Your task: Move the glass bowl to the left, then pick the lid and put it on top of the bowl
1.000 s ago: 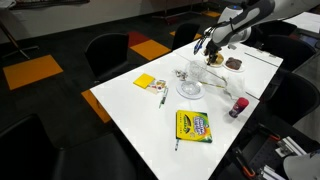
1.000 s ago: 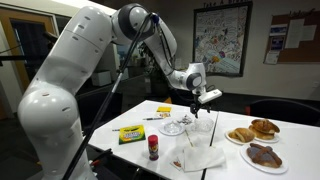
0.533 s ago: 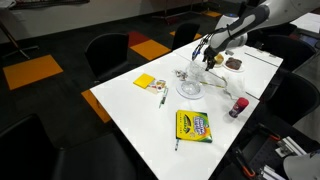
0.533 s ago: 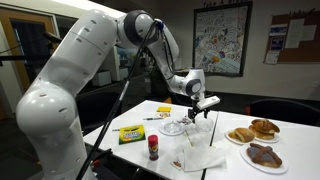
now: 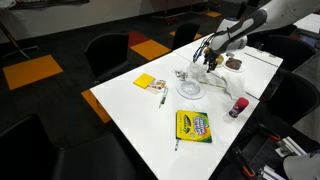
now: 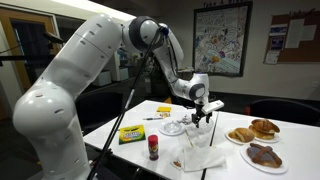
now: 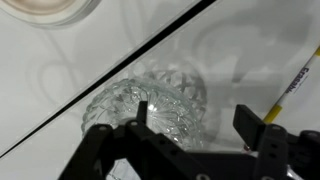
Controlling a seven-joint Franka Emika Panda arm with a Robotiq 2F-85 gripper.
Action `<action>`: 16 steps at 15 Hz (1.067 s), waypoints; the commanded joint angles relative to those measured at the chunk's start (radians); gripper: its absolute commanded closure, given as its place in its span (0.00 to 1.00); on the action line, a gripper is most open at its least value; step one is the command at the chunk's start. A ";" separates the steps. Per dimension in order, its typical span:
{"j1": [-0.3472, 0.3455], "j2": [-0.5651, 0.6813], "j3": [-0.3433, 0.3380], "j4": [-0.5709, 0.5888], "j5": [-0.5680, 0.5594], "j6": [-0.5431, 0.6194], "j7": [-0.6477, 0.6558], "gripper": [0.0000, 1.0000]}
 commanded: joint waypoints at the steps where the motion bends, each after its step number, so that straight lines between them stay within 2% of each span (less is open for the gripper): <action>1: -0.038 0.041 0.028 0.053 0.003 -0.027 -0.064 0.43; 9: -0.034 0.101 0.032 0.098 -0.005 -0.028 -0.115 0.98; 12: -0.031 0.061 0.046 0.065 -0.006 -0.002 -0.131 1.00; 16: -0.013 -0.011 0.065 -0.009 -0.022 0.052 -0.182 0.98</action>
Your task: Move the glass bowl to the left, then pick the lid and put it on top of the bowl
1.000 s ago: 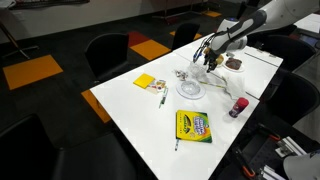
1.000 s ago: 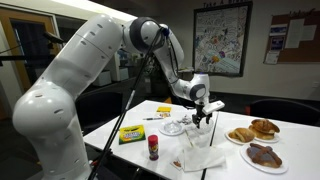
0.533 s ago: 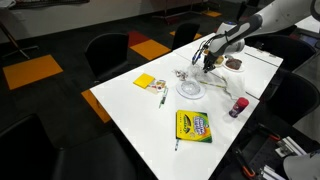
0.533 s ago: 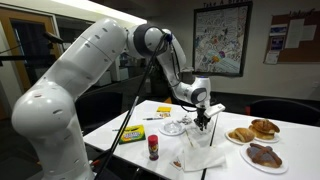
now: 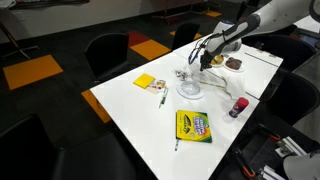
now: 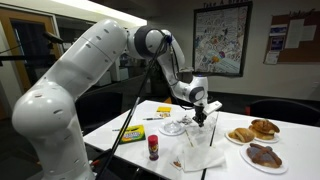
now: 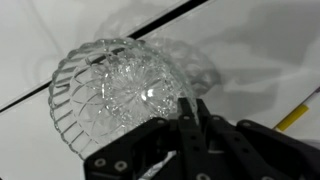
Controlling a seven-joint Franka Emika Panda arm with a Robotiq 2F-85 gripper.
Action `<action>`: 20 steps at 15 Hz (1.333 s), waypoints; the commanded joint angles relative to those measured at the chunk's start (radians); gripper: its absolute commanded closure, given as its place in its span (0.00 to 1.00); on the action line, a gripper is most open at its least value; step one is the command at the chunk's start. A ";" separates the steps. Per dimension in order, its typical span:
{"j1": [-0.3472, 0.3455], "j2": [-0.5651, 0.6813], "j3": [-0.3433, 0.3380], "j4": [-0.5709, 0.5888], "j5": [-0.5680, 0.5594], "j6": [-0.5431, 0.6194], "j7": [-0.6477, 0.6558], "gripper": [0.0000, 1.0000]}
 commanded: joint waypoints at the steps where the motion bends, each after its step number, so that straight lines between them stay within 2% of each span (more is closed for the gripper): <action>1: 0.005 -0.109 0.027 -0.106 -0.022 0.046 -0.063 0.98; 8: 0.010 -0.315 0.106 -0.346 -0.008 0.066 -0.251 0.98; 13: 0.019 -0.449 0.124 -0.525 0.014 0.060 -0.409 0.98; 14: 0.022 -0.462 0.119 -0.540 0.023 0.058 -0.428 0.98; 15: 0.057 -0.388 0.091 -0.457 0.026 0.032 -0.381 0.91; 20: 0.062 -0.435 0.086 -0.509 0.030 0.032 -0.407 0.91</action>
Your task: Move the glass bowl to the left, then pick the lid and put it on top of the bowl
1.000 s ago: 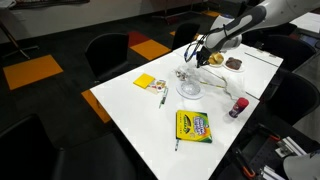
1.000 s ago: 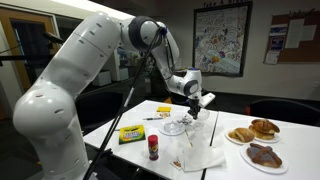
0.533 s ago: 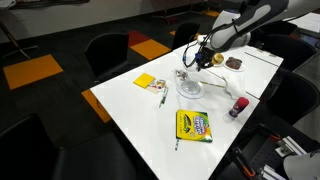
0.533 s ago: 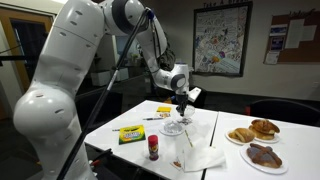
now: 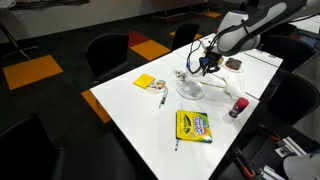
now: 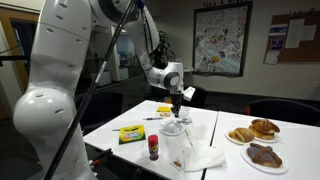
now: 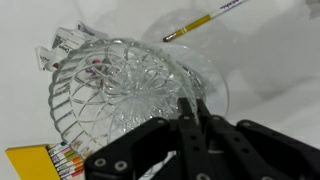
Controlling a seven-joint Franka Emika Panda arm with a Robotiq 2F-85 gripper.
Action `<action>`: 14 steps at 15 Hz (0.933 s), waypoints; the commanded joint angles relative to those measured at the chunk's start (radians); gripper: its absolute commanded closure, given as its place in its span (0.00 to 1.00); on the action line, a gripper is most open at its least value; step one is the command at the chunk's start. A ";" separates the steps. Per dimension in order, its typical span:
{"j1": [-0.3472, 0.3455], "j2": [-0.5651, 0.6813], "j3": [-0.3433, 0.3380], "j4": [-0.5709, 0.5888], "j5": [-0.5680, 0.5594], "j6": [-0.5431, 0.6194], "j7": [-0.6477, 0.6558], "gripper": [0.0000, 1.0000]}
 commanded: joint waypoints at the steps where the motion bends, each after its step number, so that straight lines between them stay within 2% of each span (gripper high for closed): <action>1: 0.040 -0.003 -0.038 0.001 0.029 -0.001 -0.019 0.91; 2: 0.040 -0.003 -0.038 0.000 0.029 -0.001 -0.020 0.98; 9: 0.150 -0.029 -0.060 -0.105 -0.030 0.056 0.008 0.98; 14: 0.289 -0.044 -0.135 -0.161 -0.227 0.156 0.134 0.98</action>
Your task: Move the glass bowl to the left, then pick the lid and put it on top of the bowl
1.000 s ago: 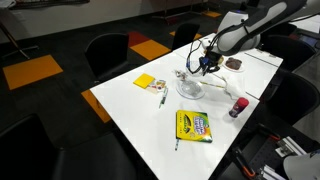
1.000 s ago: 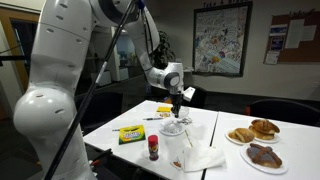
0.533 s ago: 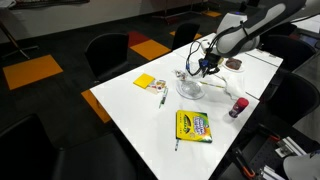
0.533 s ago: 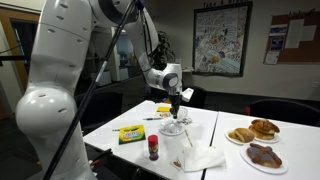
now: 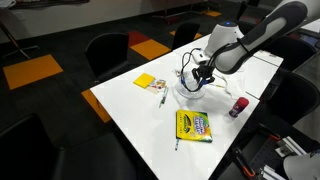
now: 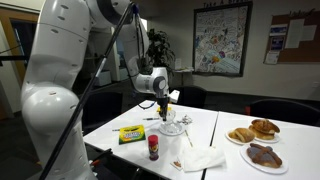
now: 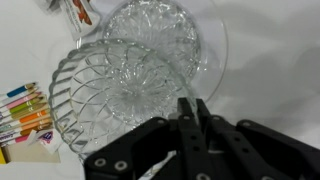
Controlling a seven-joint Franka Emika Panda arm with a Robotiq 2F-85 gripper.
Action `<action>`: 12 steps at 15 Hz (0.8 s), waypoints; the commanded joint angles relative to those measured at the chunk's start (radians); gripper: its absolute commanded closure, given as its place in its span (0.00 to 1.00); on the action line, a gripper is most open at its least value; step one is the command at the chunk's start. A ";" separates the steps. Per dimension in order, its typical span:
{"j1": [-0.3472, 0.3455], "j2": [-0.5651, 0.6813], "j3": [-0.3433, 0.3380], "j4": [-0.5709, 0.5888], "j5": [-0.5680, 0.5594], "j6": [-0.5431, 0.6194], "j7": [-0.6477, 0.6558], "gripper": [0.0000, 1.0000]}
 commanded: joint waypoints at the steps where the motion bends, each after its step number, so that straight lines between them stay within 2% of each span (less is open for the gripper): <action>1: 0.085 -0.031 -0.051 -0.057 -0.120 0.103 0.069 0.98; 3: 0.095 -0.004 -0.023 -0.059 -0.143 0.154 0.066 0.98; 6: 0.061 0.047 0.072 -0.064 -0.104 0.231 0.008 0.98; 10: 0.011 0.126 0.182 -0.054 -0.079 0.248 -0.008 0.98; 11: 0.009 0.135 0.189 -0.052 -0.069 0.223 0.015 0.98; 12: 0.044 0.133 0.153 -0.047 -0.074 0.202 0.060 0.98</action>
